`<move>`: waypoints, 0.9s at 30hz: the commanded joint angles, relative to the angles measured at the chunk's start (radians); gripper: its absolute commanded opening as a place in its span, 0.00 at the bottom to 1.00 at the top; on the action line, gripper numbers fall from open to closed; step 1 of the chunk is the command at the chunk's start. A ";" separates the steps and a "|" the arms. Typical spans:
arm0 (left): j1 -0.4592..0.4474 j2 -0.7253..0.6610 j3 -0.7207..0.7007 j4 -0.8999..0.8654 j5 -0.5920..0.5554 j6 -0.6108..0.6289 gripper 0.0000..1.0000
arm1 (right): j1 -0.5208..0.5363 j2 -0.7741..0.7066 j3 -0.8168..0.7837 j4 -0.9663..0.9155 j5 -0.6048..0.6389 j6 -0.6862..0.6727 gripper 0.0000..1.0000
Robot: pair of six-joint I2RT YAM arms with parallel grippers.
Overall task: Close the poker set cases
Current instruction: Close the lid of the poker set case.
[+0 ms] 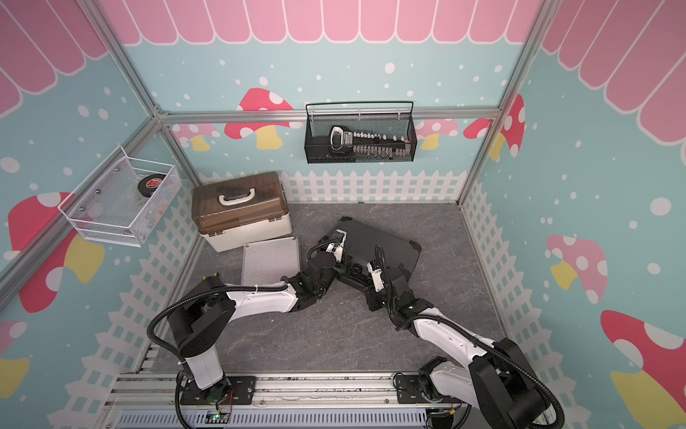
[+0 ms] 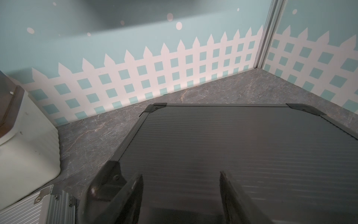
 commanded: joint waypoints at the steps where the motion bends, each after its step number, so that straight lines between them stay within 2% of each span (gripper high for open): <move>1: 0.006 0.019 0.010 -0.021 -0.002 -0.015 0.63 | 0.020 -0.011 -0.008 0.052 -0.029 -0.022 0.33; 14: 0.005 0.029 0.006 -0.026 -0.011 -0.031 0.63 | 0.047 0.025 -0.002 -0.070 0.089 -0.040 0.42; 21: 0.006 0.039 0.009 -0.032 -0.021 -0.036 0.63 | 0.069 0.008 0.035 -0.102 0.094 -0.055 0.44; 27: 0.032 0.022 -0.022 -0.040 0.020 -0.139 0.63 | 0.115 -0.036 0.098 -0.198 0.111 -0.102 0.44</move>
